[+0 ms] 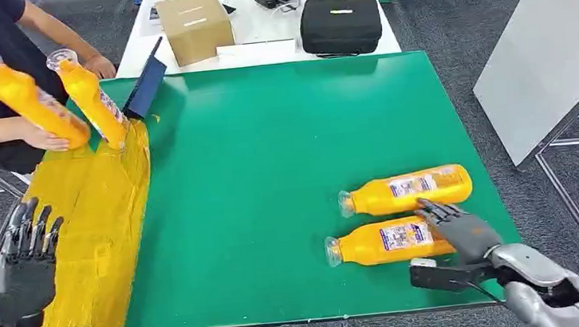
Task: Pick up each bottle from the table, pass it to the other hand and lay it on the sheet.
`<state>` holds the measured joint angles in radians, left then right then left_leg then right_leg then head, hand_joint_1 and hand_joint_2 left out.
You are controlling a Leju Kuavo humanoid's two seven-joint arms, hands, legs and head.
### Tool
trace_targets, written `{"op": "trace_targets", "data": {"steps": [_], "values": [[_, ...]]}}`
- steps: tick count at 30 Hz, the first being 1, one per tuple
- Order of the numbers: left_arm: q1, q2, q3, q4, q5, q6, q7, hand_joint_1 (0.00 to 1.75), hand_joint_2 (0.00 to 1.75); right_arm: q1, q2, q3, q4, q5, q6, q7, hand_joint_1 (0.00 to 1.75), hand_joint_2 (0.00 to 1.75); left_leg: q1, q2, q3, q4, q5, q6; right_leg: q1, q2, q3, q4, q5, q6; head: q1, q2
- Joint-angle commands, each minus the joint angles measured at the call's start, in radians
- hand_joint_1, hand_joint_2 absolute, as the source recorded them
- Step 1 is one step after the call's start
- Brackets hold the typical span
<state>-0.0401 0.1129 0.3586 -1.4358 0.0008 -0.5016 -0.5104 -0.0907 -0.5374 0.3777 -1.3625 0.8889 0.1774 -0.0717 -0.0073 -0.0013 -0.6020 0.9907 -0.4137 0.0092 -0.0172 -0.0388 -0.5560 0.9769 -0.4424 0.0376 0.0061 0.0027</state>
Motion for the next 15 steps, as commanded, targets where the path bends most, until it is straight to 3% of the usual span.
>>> {"op": "trace_targets", "data": {"steps": [1,5,6,9,11,14,15], "values": [[-0.144,-0.003,-0.098,0.179,0.005,0.032,0.016,0.00,0.00,-0.106,0.075,0.268,0.388,0.017,0.026,-0.010,1.75,1.75,0.003,-0.001,0.007,-0.002,0.000,-0.001,0.003,0.001,0.008,-0.005,0.001,-0.002,0.000,0.000],[-0.162,-0.006,-0.105,0.209,0.017,0.038,0.019,0.00,0.00,-0.089,0.105,0.319,0.445,0.023,0.018,0.007,1.75,1.75,0.006,0.004,0.014,-0.004,0.000,-0.003,0.007,0.004,0.013,-0.008,0.003,-0.005,0.000,0.000],[-0.165,-0.008,-0.106,0.211,0.017,0.039,0.019,0.00,0.00,-0.081,0.111,0.323,0.452,0.026,0.011,0.013,1.75,1.75,0.008,0.008,0.021,-0.003,-0.006,-0.004,0.008,0.008,0.011,-0.010,0.002,-0.005,0.001,0.000],[-0.174,-0.009,-0.114,0.218,0.019,0.040,0.020,0.00,0.00,-0.072,0.129,0.337,0.483,0.033,-0.010,0.020,1.75,1.75,0.013,0.008,0.028,-0.005,-0.007,-0.006,0.011,0.010,0.019,-0.016,0.001,-0.010,0.000,0.000],[-0.176,-0.009,-0.114,0.219,0.019,0.040,0.020,0.00,0.00,-0.070,0.131,0.338,0.485,0.034,-0.014,0.021,1.75,1.75,0.016,0.018,0.041,-0.001,-0.015,-0.006,0.014,0.016,0.030,-0.016,-0.004,-0.010,0.000,0.000],[-0.176,-0.008,-0.114,0.219,0.019,0.040,0.021,0.00,0.00,-0.075,0.129,0.337,0.486,0.034,-0.012,0.021,1.75,1.75,0.020,0.022,0.043,0.002,-0.021,-0.008,0.019,0.020,0.033,-0.016,-0.004,-0.013,0.001,0.000],[-0.175,-0.006,-0.114,0.220,0.022,0.040,0.022,0.00,0.00,-0.076,0.135,0.330,0.485,0.027,-0.022,0.017,1.75,1.75,0.020,0.019,0.036,0.002,-0.018,-0.008,0.018,0.018,0.029,-0.017,-0.002,-0.013,0.000,0.000]]}}
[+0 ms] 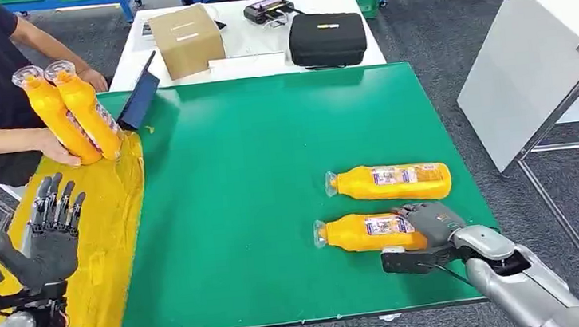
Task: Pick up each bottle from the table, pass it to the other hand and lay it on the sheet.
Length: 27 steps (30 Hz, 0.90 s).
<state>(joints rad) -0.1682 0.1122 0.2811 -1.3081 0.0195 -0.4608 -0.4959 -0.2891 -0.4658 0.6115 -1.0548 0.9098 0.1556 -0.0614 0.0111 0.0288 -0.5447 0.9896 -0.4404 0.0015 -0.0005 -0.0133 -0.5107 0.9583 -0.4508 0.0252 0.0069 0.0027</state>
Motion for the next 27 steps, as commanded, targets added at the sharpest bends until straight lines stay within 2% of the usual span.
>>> {"op": "trace_targets", "data": {"steps": [1,3,4,5,6,7,8,9,10,11,12,15,16,18,21,24,25,27], "values": [[-0.041,-0.002,-0.033,0.090,0.008,0.001,0.008,0.00,0.00,0.117,0.072,0.088,0.174,-0.002,-0.012,0.001,1.75,1.75,0.002,-0.005,-0.013,0.003,0.006,0.000,0.002,-0.003,-0.009,0.002,0.004,-0.001,0.000,0.000],[-0.018,0.003,-0.015,0.077,0.041,-0.016,0.009,0.00,0.00,0.117,0.095,0.041,0.129,-0.072,-0.052,-0.051,1.75,1.75,0.001,-0.009,-0.022,0.002,0.011,0.001,0.002,-0.005,-0.018,0.001,0.007,-0.001,0.000,0.000],[-0.007,0.005,-0.007,0.068,0.048,-0.018,0.008,0.00,0.00,0.116,0.103,0.030,0.111,-0.088,-0.058,-0.058,1.75,1.75,0.001,-0.006,-0.015,-0.001,0.011,0.001,0.002,-0.003,-0.012,-0.002,0.008,0.000,0.000,0.000],[0.024,0.006,0.012,0.043,0.073,-0.032,0.010,0.00,0.00,0.122,0.118,0.005,0.053,-0.113,-0.077,-0.068,1.75,1.75,0.002,-0.003,-0.017,-0.001,0.011,0.000,0.002,0.000,-0.015,-0.002,0.010,-0.001,-0.001,0.000],[0.046,0.001,0.029,0.025,0.097,-0.049,0.022,0.00,0.00,0.141,0.150,-0.046,0.000,-0.159,-0.121,-0.109,1.75,1.75,0.001,-0.002,-0.013,0.002,0.008,0.001,0.001,0.002,-0.011,0.001,0.007,-0.001,-0.001,0.000],[0.103,-0.013,0.060,-0.021,0.165,-0.091,0.039,0.00,0.00,0.182,0.225,-0.142,-0.120,-0.284,-0.170,-0.216,1.75,1.75,0.001,0.001,-0.016,0.003,0.005,0.000,0.002,0.005,-0.014,0.002,0.008,-0.002,0.001,0.000],[0.141,-0.025,0.073,-0.062,0.170,-0.099,0.041,0.00,0.00,0.189,0.243,-0.148,-0.194,-0.268,-0.132,-0.165,1.75,1.75,0.002,0.006,-0.008,0.007,0.000,0.000,0.002,0.010,-0.007,0.007,0.003,-0.003,0.000,0.000],[0.159,-0.050,0.084,-0.080,0.226,-0.148,0.045,0.00,0.00,0.209,0.283,-0.200,-0.274,-0.394,-0.144,-0.247,1.75,1.75,0.001,0.010,-0.014,0.007,-0.005,-0.002,0.002,0.015,-0.015,0.009,0.002,-0.003,0.000,0.000],[0.189,-0.081,0.081,-0.125,0.224,-0.151,0.049,0.00,1.75,0.215,0.294,-0.216,-0.371,-0.404,-0.107,-0.196,1.75,1.75,0.002,0.009,-0.014,0.003,-0.002,-0.001,0.003,0.013,-0.003,0.004,0.004,-0.002,0.000,0.000],[0.207,-0.112,0.062,-0.161,0.210,-0.136,0.062,0.00,1.75,0.216,0.314,-0.232,-0.434,-0.432,-0.118,-0.191,1.75,1.75,0.001,0.010,-0.023,-0.001,0.001,-0.002,0.003,0.015,-0.007,0.001,0.007,-0.003,0.001,0.000],[0.212,-0.124,0.048,-0.175,0.202,-0.121,0.067,0.00,1.75,0.213,0.315,-0.230,-0.454,-0.436,-0.108,-0.172,1.75,1.75,0.001,0.008,-0.018,-0.002,0.000,-0.001,0.002,0.012,0.004,-0.001,0.004,-0.001,0.000,0.000],[0.205,-0.118,0.036,-0.176,0.205,-0.106,0.070,0.00,1.75,0.217,0.307,-0.234,-0.440,-0.437,-0.109,-0.176,1.75,1.75,-0.001,-0.003,-0.015,0.001,0.001,0.001,0.000,0.002,0.005,0.002,0.001,0.000,-0.002,0.000],[0.204,-0.116,0.036,-0.174,0.205,-0.105,0.070,0.00,1.75,0.219,0.306,-0.235,-0.437,-0.440,-0.110,-0.180,1.75,1.75,-0.001,-0.009,-0.013,0.000,0.003,0.001,0.000,-0.005,0.000,0.002,0.001,0.000,-0.003,0.000],[0.198,-0.113,0.035,-0.166,0.219,-0.112,0.067,0.00,1.75,0.222,0.323,-0.253,-0.421,-0.479,-0.119,-0.235,1.75,1.75,0.000,-0.016,-0.024,0.001,0.006,0.000,0.001,-0.011,-0.007,0.003,0.001,0.000,-0.002,0.000],[0.223,-0.185,-0.046,-0.238,0.193,-0.099,0.067,0.00,1.75,0.189,0.406,-0.263,-0.459,-0.559,-0.112,-0.251,1.75,1.75,-0.001,-0.016,-0.030,0.001,0.006,0.001,0.000,-0.011,-0.013,0.004,0.001,0.000,-0.002,0.000],[0.280,-0.269,-0.142,-0.336,0.144,0.060,0.057,0.00,1.75,0.188,0.481,-0.239,-0.505,-0.608,-0.148,-0.232,1.75,1.75,-0.002,-0.014,-0.034,0.002,0.006,0.001,-0.001,-0.009,-0.017,0.005,0.002,0.000,-0.002,0.000],[0.299,-0.290,-0.172,-0.358,0.150,0.072,0.056,0.00,1.75,0.199,0.504,-0.236,-0.520,-0.627,-0.162,-0.228,1.75,1.75,-0.002,-0.014,-0.035,0.001,0.007,0.001,-0.001,-0.010,-0.018,0.004,0.003,0.000,-0.002,0.000],[0.339,-0.309,-0.245,-0.398,0.112,0.153,0.027,0.00,1.75,0.192,0.520,-0.192,-0.513,-0.640,-0.179,-0.205,1.75,1.75,-0.003,-0.016,-0.035,0.001,0.007,0.001,-0.002,-0.011,-0.017,0.004,0.002,0.000,-0.002,0.000]]}}
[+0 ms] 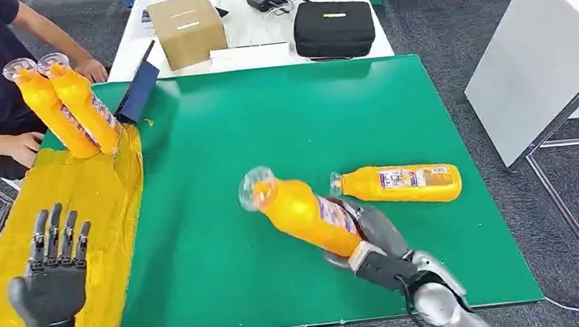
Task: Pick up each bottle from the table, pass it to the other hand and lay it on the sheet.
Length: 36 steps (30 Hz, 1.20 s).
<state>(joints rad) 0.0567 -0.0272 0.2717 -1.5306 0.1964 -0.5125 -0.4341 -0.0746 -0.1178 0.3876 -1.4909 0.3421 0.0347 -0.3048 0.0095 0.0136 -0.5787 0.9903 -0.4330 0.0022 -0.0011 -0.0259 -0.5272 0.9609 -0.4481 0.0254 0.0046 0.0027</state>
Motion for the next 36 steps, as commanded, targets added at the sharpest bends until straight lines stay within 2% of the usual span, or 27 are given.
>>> {"op": "trace_targets", "data": {"steps": [1,11,15,23,27,33,36], "values": [[0.121,-0.167,-0.267,-0.182,-0.088,0.231,-0.041,0.00,1.75,-0.032,0.180,0.049,-0.058,-0.072,-0.067,0.049,1.75,1.75,-0.001,0.000,-0.001,0.000,0.000,0.001,-0.001,0.001,-0.001,0.000,0.000,0.000,0.000,0.000],[0.113,-0.155,-0.476,-0.162,-0.142,0.252,-0.057,0.00,1.75,-0.153,0.291,0.292,0.171,0.009,-0.095,0.080,1.75,1.75,-0.001,0.002,0.000,0.000,0.000,0.000,0.000,0.004,-0.001,0.000,0.001,0.000,0.000,0.000],[0.113,-0.155,-0.476,-0.162,-0.142,0.252,-0.057,0.00,1.75,-0.153,0.291,0.292,0.171,0.009,-0.095,0.080,1.75,1.75,-0.001,0.000,0.000,-0.001,0.000,0.000,0.000,0.002,-0.001,0.000,0.000,0.000,0.000,0.000],[0.089,-0.147,-0.542,-0.133,-0.161,0.254,-0.060,0.00,1.75,-0.176,0.311,0.445,0.325,0.104,-0.091,0.118,1.75,1.75,-0.001,-0.001,0.001,-0.002,0.001,0.000,-0.001,0.002,0.001,-0.001,0.000,0.000,0.000,0.000],[0.082,-0.130,-0.568,-0.118,-0.210,0.272,-0.058,0.00,1.75,-0.190,0.324,0.472,0.395,0.128,-0.094,0.113,1.75,1.75,-0.002,-0.001,0.000,-0.002,0.001,0.000,-0.001,0.001,0.000,-0.001,0.000,0.000,0.000,0.000],[0.081,-0.126,-0.573,-0.116,-0.235,0.284,-0.059,0.00,1.75,-0.189,0.323,0.476,0.396,0.132,-0.094,0.111,1.75,1.75,-0.001,-0.003,0.000,-0.001,0.001,0.000,0.000,-0.001,0.000,-0.001,0.000,0.000,0.000,0.000],[0.069,-0.112,-0.583,-0.106,-0.357,0.360,-0.057,0.00,1.75,-0.175,0.312,0.486,0.375,0.155,-0.086,0.109,1.75,1.75,-0.002,-0.003,0.000,-0.001,0.001,0.000,-0.001,-0.001,0.000,-0.001,0.000,0.000,0.000,0.000]]}}
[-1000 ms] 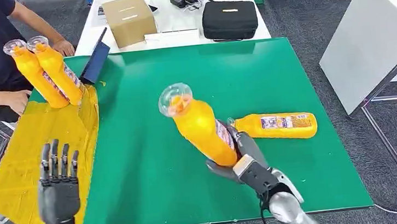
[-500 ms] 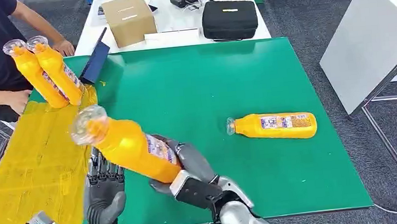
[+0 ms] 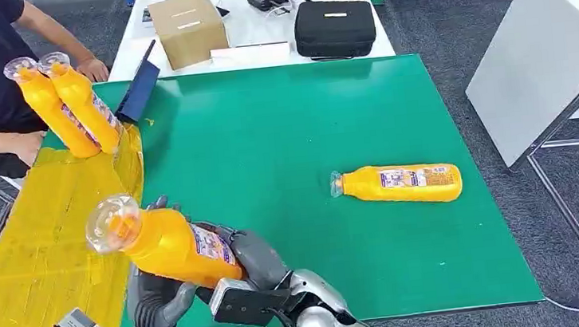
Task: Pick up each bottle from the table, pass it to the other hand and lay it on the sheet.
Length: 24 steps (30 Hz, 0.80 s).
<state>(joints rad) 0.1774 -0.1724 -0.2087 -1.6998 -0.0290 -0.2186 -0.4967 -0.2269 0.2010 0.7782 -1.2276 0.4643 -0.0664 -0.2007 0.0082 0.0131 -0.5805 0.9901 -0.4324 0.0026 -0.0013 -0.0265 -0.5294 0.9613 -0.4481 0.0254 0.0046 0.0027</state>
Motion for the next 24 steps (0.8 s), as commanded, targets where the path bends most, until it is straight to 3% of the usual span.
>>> {"op": "trace_targets", "data": {"steps": [1,2,3,4,24], "values": [[-0.053,0.028,-0.095,0.065,-0.164,0.102,0.003,0.00,1.75,-0.018,-0.010,0.100,0.104,0.045,0.010,0.000,1.75,1.75,0.000,-0.003,0.002,-0.001,0.000,0.000,0.000,0.000,0.002,-0.001,-0.001,0.000,0.000,0.000],[-0.055,0.028,-0.093,0.066,-0.189,0.120,0.010,0.00,1.75,-0.011,-0.011,0.100,0.095,0.051,0.009,0.000,1.75,1.75,0.000,-0.004,0.003,-0.001,0.000,0.000,-0.001,-0.001,0.003,-0.001,-0.001,0.000,0.000,0.000],[-0.059,0.031,-0.089,0.070,-0.212,0.131,0.014,0.35,1.75,-0.005,-0.016,0.100,0.085,0.054,0.008,0.000,1.75,1.75,0.000,-0.003,0.002,-0.001,0.000,0.000,0.000,-0.001,0.002,-0.001,0.000,0.000,0.000,0.000],[-0.058,0.031,-0.080,0.071,-0.222,0.139,0.009,1.75,1.75,-0.001,-0.019,0.098,0.076,0.060,0.006,0.002,1.75,1.75,-0.001,-0.004,0.002,-0.001,0.000,0.000,-0.001,-0.001,0.002,-0.001,-0.001,0.000,0.000,0.000],[-0.051,0.033,-0.029,0.076,-0.247,0.144,0.002,1.75,1.75,0.023,-0.030,0.065,0.089,0.091,-0.011,0.016,1.75,1.75,0.000,-0.003,0.001,-0.001,0.000,0.000,0.000,-0.001,0.002,-0.001,0.000,0.000,0.000,0.000]]}}
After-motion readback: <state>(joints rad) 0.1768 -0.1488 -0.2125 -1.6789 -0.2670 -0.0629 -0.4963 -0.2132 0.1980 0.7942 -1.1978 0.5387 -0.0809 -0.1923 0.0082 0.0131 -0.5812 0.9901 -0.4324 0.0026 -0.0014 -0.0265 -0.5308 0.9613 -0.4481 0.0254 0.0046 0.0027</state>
